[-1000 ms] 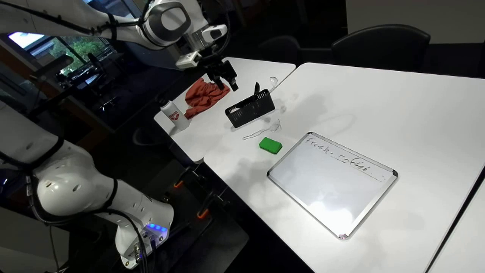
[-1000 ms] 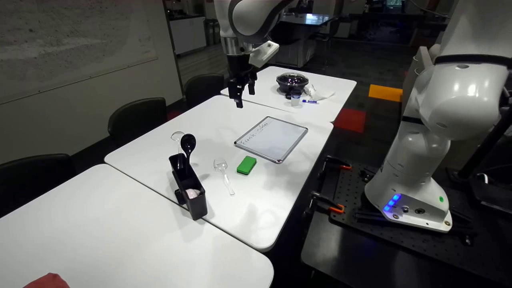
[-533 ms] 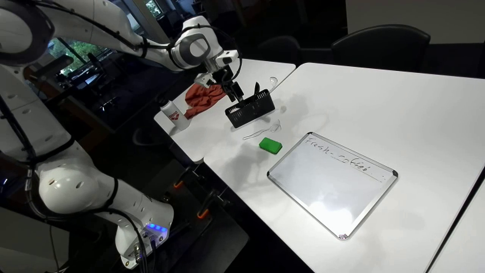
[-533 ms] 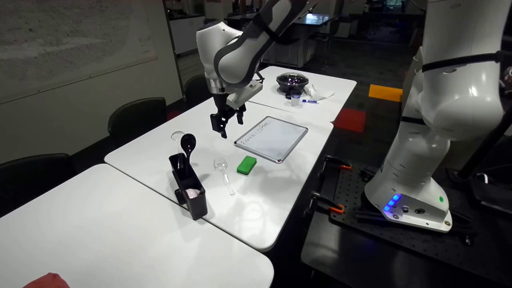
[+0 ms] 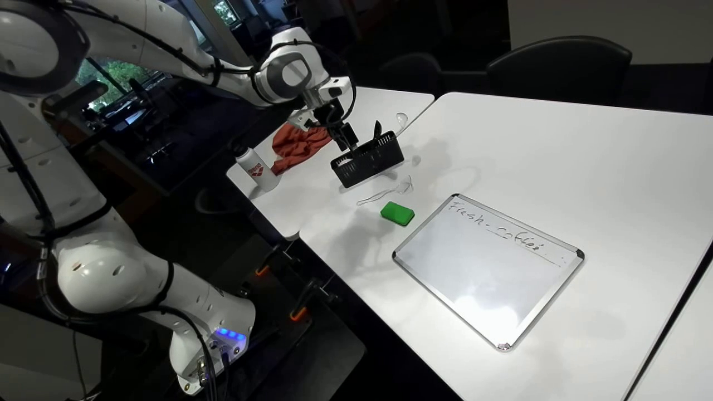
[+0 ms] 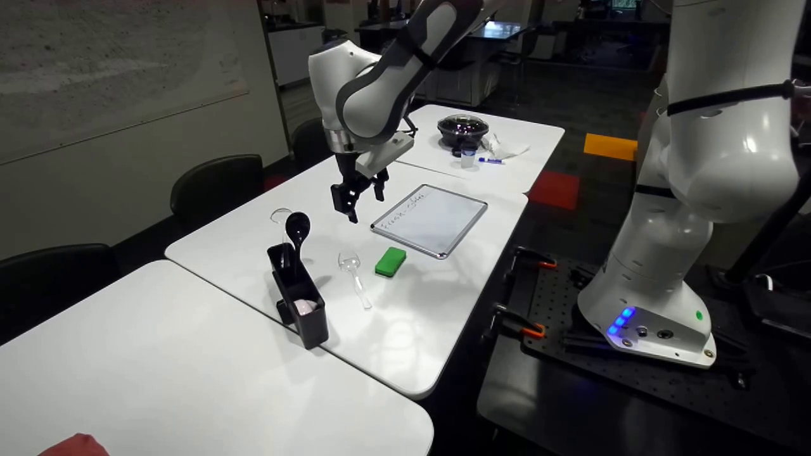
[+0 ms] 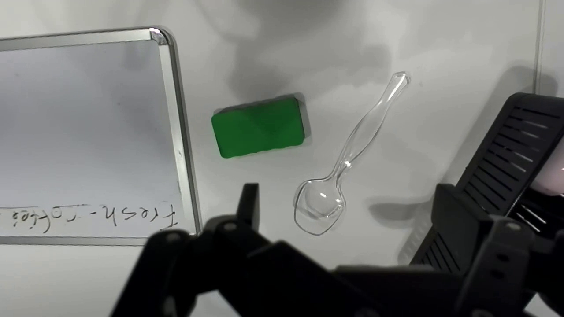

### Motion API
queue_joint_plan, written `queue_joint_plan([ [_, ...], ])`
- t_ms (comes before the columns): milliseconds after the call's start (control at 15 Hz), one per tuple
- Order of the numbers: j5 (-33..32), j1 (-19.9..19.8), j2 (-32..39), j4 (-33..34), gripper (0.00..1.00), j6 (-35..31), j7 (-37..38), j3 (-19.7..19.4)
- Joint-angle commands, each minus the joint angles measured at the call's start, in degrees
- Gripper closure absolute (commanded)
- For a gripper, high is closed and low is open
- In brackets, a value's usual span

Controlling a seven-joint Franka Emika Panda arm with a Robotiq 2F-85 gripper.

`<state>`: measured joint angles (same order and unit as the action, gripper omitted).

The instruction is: Move the cutlery holder to the right

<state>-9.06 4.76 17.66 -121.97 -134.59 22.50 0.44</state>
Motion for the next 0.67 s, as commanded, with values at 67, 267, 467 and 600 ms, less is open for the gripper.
queue_joint_plan([
  [67,2.9,3.79,7.94,5.24,0.0,-5.47,7.55,-0.1],
  [267,5.97,6.1,12.58,7.53,0.0,-12.46,10.66,-0.55],
  [467,7.51,7.94,16.27,9.4,0.0,-17.79,12.41,-1.77],
  [600,9.02,7.97,18.2,10.63,0.0,-19.77,11.75,-1.9],
])
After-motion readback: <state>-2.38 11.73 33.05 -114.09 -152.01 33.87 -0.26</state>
